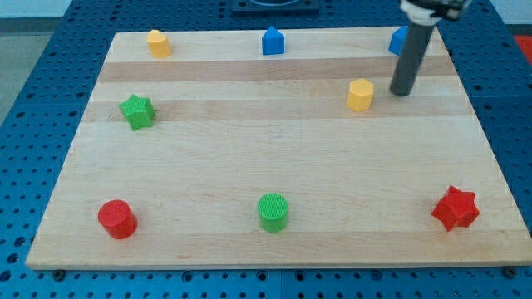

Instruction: Point your arm at the yellow heart

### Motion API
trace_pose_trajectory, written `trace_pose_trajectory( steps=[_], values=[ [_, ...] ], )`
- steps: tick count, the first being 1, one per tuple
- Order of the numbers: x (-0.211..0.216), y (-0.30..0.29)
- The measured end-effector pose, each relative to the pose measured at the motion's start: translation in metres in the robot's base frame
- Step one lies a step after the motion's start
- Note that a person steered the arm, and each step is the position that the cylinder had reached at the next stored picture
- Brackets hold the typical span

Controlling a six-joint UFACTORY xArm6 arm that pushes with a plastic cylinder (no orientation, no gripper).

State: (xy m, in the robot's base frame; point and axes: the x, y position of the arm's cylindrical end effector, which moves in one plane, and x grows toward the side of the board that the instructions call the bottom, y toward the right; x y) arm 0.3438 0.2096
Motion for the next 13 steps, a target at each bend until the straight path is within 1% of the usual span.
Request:
trace_pose_trajectory(
  steps=[1,2,4,5,6,9,10,13],
  values=[
    [-0.033,0.037],
    [-0.07,0.054],
    [-0.128,0.054],
    [-0.133,0.036],
    [-0.125,0.017],
    [-0.053,0.005],
    [-0.041,-0.006],
    [-0.03,-0.061]
  ],
)
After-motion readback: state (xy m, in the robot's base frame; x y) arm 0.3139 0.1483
